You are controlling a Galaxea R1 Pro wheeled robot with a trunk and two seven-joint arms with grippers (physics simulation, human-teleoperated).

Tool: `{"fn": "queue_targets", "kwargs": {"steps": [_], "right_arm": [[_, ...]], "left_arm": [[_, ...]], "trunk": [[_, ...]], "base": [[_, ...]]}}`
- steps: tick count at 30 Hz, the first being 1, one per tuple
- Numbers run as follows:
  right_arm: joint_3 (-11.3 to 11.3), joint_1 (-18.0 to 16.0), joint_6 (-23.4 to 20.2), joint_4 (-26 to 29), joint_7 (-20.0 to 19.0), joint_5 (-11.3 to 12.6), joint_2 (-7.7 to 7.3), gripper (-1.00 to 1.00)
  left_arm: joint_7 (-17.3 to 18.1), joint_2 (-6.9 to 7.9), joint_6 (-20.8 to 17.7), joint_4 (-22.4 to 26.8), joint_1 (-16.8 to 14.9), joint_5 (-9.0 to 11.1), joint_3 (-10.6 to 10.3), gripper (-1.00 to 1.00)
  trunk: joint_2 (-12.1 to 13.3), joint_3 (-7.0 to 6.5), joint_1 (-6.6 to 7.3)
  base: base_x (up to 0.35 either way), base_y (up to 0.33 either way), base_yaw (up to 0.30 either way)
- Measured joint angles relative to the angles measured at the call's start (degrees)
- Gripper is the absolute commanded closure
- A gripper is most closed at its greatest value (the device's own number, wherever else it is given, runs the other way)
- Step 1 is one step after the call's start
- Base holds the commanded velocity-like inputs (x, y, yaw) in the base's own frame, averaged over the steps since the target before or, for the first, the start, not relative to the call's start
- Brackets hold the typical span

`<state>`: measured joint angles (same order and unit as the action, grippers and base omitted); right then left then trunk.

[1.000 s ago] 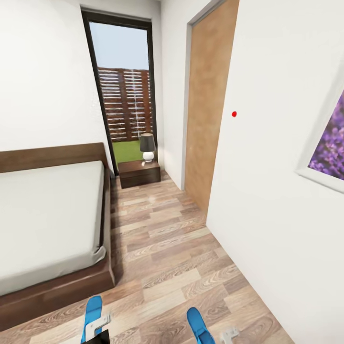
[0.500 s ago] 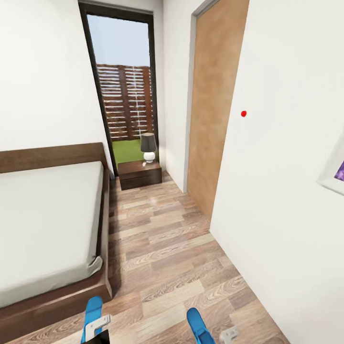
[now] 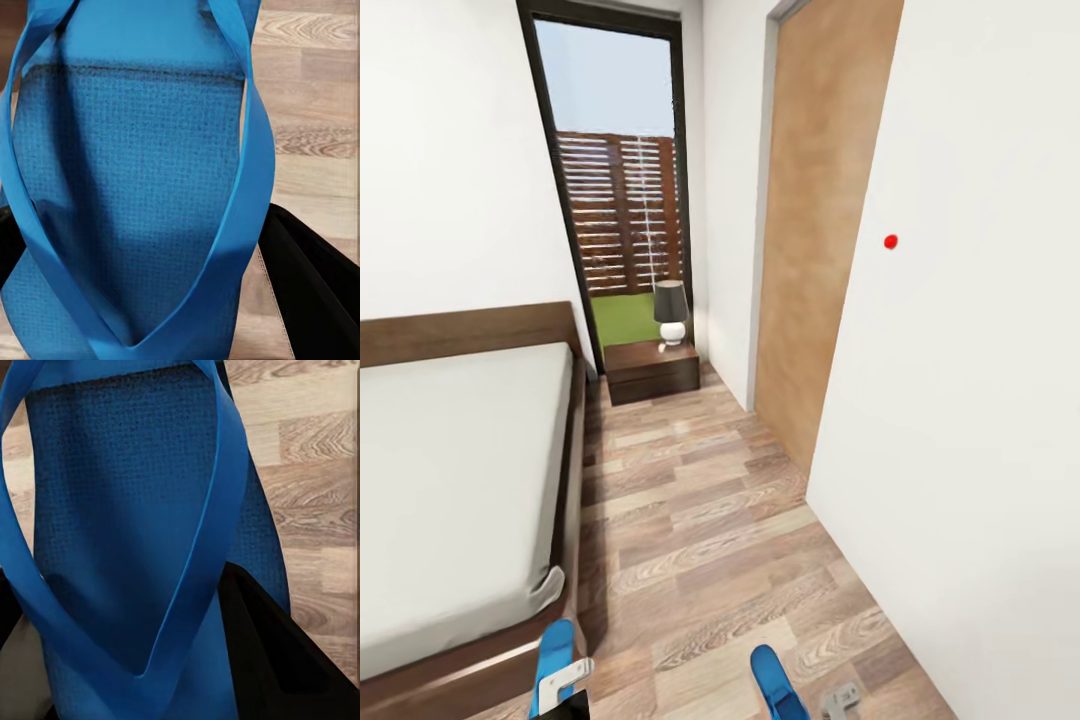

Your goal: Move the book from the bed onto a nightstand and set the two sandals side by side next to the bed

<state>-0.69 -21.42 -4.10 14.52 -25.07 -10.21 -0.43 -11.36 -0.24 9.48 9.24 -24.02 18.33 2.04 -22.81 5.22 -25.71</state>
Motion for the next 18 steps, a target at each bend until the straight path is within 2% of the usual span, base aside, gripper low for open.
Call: {"fn": "queue_targets", "kwargs": {"steps": [18], "right_arm": [[0.0,0.0,0.0,0.0,0.0,0.0,0.0,1.0]], "left_arm": [[0.0,0.0,0.0,0.0,0.0,0.0,0.0,1.0]], "trunk": [[0.0,0.0,0.0]], "base": [[0.332,0.0,0.0]]}}
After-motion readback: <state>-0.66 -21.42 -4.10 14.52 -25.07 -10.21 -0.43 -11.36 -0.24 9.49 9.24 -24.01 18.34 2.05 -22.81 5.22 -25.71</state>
